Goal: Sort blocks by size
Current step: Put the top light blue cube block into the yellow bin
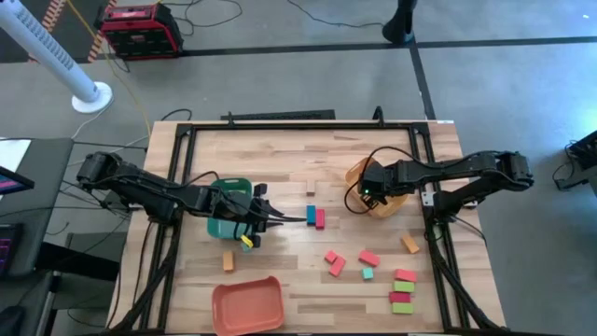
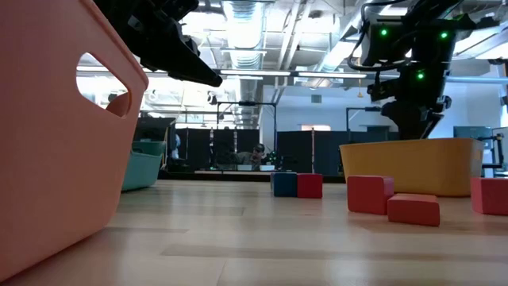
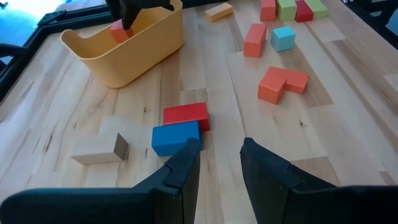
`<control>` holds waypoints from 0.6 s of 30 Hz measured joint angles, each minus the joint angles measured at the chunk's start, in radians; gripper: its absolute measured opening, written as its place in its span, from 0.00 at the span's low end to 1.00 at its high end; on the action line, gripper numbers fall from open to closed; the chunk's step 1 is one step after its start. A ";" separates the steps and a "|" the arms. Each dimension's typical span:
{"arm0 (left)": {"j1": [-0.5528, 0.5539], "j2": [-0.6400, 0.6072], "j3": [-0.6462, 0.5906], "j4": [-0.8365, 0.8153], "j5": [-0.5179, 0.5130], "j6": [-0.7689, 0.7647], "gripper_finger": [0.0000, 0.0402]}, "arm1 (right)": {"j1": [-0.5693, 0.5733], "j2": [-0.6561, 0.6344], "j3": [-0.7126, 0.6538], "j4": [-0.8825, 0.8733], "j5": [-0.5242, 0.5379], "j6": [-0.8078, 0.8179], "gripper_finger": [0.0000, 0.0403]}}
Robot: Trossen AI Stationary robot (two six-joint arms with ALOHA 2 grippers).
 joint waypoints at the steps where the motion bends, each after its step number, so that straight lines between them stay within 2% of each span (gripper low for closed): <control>1: 0.000 0.000 0.000 0.000 0.000 0.000 0.27 | 0.000 0.000 0.000 0.003 0.000 -0.002 0.49; 9: 0.000 0.000 0.000 -0.046 0.000 0.010 0.27 | 0.000 -0.026 0.011 0.019 0.008 -0.014 0.54; 18: -0.002 0.000 0.001 -0.158 0.000 0.010 0.27 | 0.025 -0.109 0.046 0.061 0.009 -0.056 0.54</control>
